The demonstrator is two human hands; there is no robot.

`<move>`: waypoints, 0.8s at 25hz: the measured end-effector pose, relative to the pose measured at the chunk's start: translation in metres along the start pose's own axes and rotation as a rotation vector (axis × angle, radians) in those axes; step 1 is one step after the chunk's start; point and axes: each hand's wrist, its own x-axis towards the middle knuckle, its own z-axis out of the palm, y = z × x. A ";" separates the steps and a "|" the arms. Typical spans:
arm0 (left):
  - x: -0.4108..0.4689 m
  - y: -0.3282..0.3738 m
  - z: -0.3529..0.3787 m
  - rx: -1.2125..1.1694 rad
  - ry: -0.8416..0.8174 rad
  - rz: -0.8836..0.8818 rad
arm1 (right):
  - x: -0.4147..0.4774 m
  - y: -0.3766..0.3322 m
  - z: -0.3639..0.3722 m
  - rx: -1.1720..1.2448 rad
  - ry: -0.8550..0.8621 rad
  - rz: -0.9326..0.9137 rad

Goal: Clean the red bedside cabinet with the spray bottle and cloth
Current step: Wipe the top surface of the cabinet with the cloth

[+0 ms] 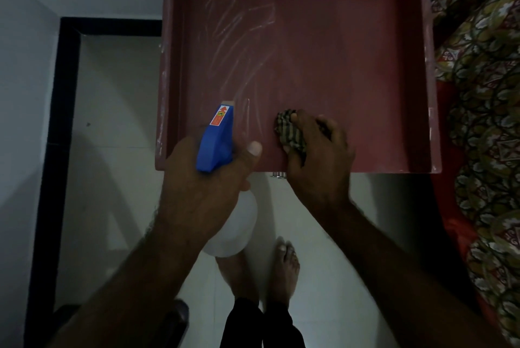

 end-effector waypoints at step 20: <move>-0.018 -0.048 -0.012 0.268 -0.137 -0.095 | 0.004 0.026 -0.015 -0.072 0.052 0.048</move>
